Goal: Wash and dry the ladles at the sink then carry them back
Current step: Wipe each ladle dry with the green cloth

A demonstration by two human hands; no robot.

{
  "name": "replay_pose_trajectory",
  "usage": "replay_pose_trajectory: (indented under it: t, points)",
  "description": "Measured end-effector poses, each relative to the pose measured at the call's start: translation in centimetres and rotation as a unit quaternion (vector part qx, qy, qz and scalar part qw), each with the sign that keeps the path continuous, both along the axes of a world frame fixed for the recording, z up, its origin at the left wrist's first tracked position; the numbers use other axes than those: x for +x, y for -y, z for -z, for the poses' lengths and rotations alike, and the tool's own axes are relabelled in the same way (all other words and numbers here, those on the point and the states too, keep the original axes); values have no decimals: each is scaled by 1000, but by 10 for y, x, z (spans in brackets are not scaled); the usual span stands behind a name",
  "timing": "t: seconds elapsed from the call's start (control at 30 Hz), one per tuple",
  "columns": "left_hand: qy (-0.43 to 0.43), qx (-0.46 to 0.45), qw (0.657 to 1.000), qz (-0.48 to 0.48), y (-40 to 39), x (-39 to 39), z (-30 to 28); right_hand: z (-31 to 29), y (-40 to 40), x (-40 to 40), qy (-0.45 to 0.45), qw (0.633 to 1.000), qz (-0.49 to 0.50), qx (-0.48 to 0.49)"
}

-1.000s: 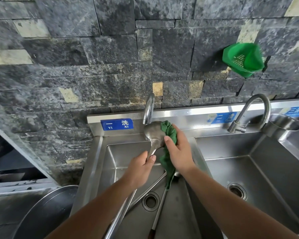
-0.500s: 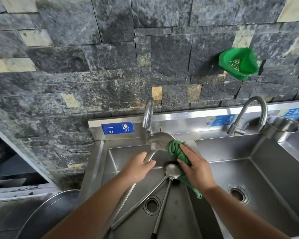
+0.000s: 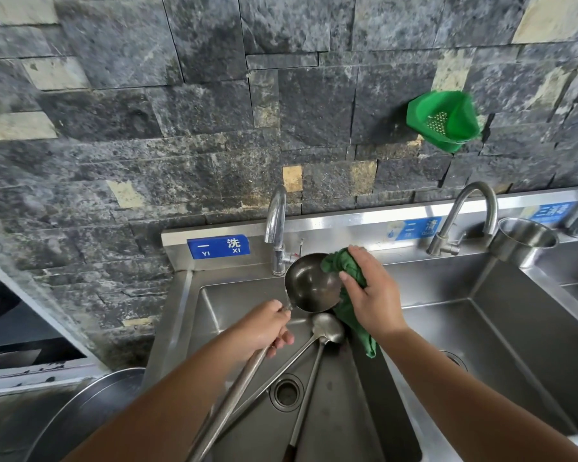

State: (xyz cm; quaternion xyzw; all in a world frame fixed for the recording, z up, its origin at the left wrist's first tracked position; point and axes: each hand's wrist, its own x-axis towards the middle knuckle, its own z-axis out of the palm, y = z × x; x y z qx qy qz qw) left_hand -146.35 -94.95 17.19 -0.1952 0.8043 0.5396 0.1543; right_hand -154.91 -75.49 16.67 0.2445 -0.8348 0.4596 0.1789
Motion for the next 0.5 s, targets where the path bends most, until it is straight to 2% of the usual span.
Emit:
replay_pose_trajectory:
  t: [0.1, 0.2, 0.3, 0.37, 0.5]
  points:
    - [10, 74, 997, -6, -10, 2, -5, -1, 15, -6, -61, 996, -22, 63]
    - [8, 116, 993, 9, -18, 7, -9, 1, 27, -15, -188, 953, 2, 236]
    - [6, 117, 993, 18, -21, 8, -8, 5, 35, -8, -152, 915, 25, 374]
    - [17, 116, 993, 12, -19, 8, -4, 14, 38, -2, -115, 901, 12, 418]
    - [40, 129, 991, 9, -17, 12, 0, 28, 36, -3, -113, 870, -37, 479]
